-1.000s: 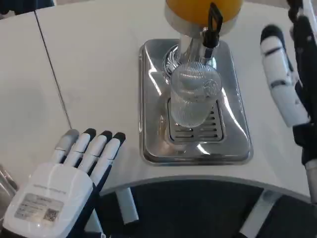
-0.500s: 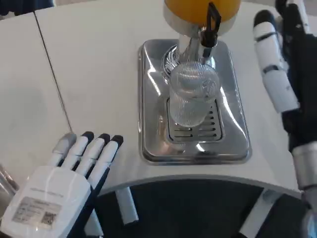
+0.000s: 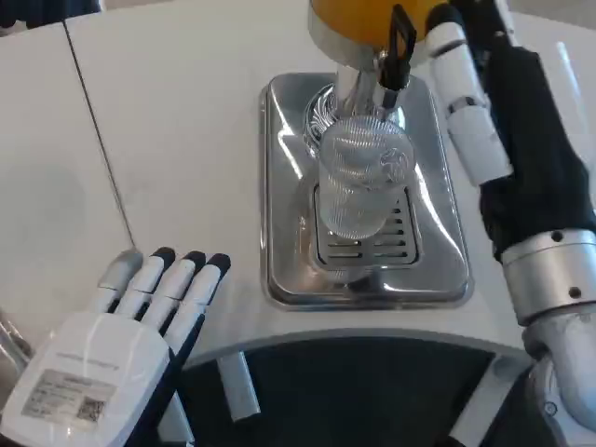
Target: Grasp the cup under the faucet to collect the drink, then remove the cup.
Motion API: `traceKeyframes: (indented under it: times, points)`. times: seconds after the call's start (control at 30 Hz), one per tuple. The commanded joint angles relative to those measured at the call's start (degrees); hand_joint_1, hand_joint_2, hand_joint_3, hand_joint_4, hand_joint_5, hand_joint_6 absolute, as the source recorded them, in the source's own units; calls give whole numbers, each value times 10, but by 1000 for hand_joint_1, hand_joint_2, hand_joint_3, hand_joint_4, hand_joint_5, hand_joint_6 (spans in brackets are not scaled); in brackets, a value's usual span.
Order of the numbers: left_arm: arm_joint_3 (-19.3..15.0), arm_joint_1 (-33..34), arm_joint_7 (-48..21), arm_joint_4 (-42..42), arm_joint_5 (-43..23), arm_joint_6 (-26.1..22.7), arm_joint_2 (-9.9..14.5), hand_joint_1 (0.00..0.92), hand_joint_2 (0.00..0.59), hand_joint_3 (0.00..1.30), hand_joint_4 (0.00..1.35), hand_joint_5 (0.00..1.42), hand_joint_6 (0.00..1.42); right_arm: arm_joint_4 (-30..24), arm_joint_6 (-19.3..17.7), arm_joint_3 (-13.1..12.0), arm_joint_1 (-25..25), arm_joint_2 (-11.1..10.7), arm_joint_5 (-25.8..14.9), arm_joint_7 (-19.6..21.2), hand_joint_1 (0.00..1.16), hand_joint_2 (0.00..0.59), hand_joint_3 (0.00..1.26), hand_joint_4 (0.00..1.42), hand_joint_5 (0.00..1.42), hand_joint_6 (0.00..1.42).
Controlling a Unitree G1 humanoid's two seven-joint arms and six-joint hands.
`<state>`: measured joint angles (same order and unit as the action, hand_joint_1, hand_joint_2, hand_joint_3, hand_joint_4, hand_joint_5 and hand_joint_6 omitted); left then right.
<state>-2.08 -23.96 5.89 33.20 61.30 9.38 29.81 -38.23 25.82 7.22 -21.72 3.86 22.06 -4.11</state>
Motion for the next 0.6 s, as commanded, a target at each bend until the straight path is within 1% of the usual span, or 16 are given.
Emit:
traceKeyframes:
  times: [0.03, 0.17, 0.33, 0.5, 0.6]
  points:
    - [1, -1, -8, -6, -1, -1, -7, 61, 58, 0, 0, 0, 0, 10, 14, -1, -16, -7, -19, -9, 25, 558, 0, 0, 0, 0]
    - [1, 0, -9, -7, -2, -1, -9, 61, 58, 0, 0, 0, 0, 13, 29, 3, -38, -18, -30, -21, 24, 559, 0, 0, 0, 0]
    - [0, 3, -8, -12, -5, -2, -10, 61, 58, 0, 0, 0, 0, 19, 44, 12, -51, -32, -36, -29, 24, 559, 0, 0, 0, 0]
    - [1, 6, -6, -17, -5, 0, -9, 61, 58, 0, 0, 0, 0, 21, 51, 25, -52, -38, -36, -30, 23, 559, 0, 0, 0, 0]
    - [3, 9, -6, -19, -6, 1, -9, 61, 58, 0, 0, 0, 0, 19, 56, 35, -51, -45, -33, -33, 22, 558, 0, 0, 0, 0]
